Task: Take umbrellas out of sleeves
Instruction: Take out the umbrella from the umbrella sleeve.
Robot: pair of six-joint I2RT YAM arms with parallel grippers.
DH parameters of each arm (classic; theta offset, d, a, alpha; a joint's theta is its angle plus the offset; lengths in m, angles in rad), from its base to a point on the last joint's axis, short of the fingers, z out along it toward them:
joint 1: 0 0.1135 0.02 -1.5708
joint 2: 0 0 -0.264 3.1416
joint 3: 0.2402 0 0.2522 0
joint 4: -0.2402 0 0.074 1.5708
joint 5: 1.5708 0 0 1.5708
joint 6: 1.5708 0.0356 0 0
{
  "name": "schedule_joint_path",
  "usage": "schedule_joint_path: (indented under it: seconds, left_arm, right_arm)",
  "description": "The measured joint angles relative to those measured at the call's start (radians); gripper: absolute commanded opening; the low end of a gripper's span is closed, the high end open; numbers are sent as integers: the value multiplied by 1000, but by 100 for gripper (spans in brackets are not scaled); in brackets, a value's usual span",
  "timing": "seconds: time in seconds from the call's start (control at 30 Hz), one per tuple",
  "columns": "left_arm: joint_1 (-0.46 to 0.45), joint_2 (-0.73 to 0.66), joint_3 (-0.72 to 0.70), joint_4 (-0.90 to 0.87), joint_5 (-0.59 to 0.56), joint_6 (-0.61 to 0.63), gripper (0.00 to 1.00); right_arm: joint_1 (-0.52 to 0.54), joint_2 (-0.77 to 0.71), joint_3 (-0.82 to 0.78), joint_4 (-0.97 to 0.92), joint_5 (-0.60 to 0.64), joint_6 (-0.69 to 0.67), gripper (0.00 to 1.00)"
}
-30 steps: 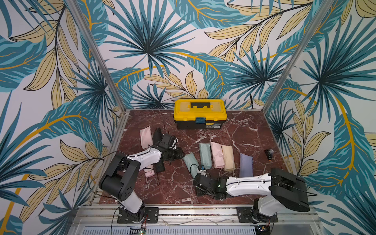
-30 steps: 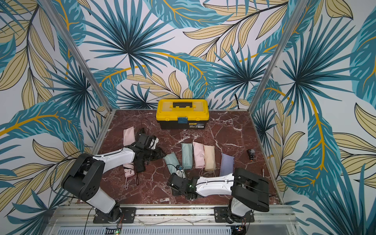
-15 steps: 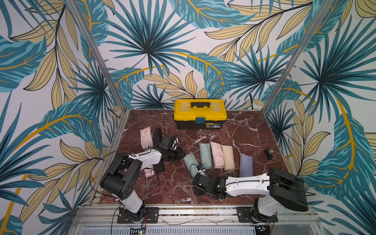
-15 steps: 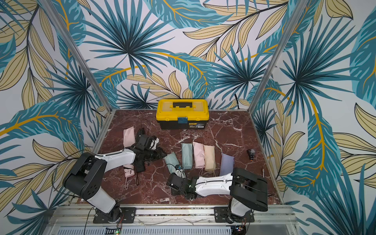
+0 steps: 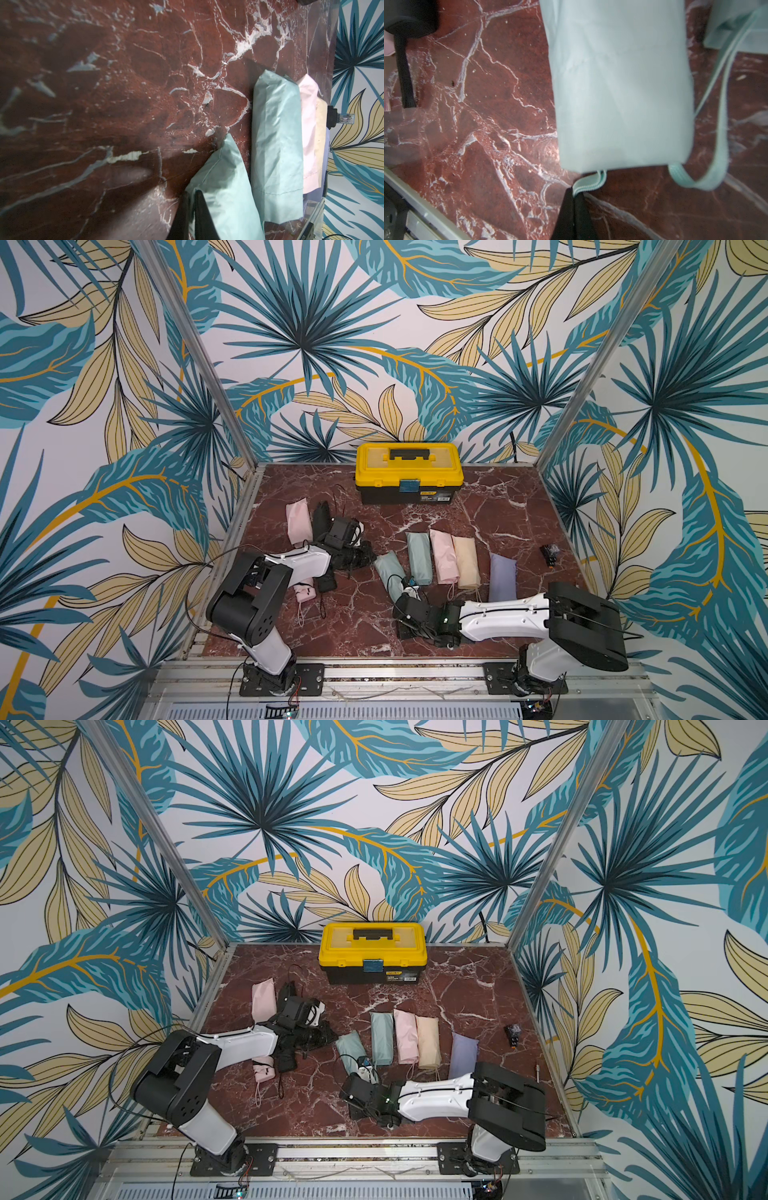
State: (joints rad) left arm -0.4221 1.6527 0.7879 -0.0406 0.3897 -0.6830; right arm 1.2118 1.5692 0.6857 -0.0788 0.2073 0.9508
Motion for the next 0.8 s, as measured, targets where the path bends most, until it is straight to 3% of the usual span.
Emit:
schedule_joint_path:
  seconds: [0.37, 0.8]
  left_arm:
    - [12, -3, -5, 1, 2, 7, 0]
    - [104, -3, -16, -4, 63, 40, 0]
  right_arm:
    - [2, 0, 0, 0, -1, 3, 0]
    - [40, -6, 0, -16, 7, 22, 0]
